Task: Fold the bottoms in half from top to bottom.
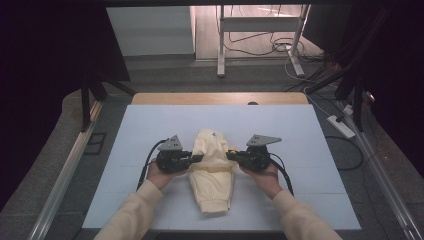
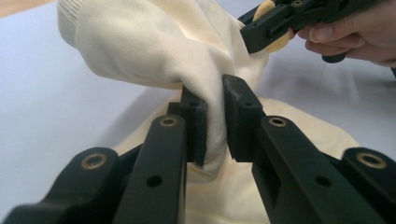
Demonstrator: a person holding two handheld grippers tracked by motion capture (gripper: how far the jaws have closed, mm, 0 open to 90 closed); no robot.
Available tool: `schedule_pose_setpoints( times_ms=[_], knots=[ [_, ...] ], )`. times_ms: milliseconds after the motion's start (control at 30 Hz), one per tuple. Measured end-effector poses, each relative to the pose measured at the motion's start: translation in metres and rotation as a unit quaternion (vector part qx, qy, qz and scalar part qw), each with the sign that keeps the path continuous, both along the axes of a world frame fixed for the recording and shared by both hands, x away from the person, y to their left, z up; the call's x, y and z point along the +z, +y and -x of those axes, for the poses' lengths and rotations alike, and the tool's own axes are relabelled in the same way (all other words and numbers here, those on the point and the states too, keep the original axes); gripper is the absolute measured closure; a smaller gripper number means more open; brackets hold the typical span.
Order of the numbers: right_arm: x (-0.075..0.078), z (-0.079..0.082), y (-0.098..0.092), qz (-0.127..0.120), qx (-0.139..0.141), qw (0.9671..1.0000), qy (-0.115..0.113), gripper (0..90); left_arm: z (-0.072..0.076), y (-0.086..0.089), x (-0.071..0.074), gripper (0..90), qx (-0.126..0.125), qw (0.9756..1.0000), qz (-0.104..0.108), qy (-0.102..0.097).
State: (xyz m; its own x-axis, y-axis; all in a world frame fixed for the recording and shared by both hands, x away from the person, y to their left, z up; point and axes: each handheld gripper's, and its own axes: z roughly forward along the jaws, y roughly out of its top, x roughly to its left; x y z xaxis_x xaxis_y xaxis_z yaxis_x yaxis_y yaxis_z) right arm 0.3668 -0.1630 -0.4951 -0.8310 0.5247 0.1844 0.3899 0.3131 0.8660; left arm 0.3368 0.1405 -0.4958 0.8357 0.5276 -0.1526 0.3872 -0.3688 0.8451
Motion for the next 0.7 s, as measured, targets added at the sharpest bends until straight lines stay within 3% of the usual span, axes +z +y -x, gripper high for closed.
schedule_pose_setpoints(
  times_ms=[300, 700],
  knots=[
    [-0.006, 0.01, -0.002, -0.003, 0.004, 1.0, 0.008, 84.7, 0.008, 0.0, -0.004, 73.5, -0.003, 1.0, -0.005, 0.007],
    [-0.012, 0.027, 0.0, 0.014, 0.018, 0.9997, 0.007, 84.6, 0.023, -0.002, -0.012, 68.0, -0.008, 0.9996, -0.023, 0.012]
  ],
)
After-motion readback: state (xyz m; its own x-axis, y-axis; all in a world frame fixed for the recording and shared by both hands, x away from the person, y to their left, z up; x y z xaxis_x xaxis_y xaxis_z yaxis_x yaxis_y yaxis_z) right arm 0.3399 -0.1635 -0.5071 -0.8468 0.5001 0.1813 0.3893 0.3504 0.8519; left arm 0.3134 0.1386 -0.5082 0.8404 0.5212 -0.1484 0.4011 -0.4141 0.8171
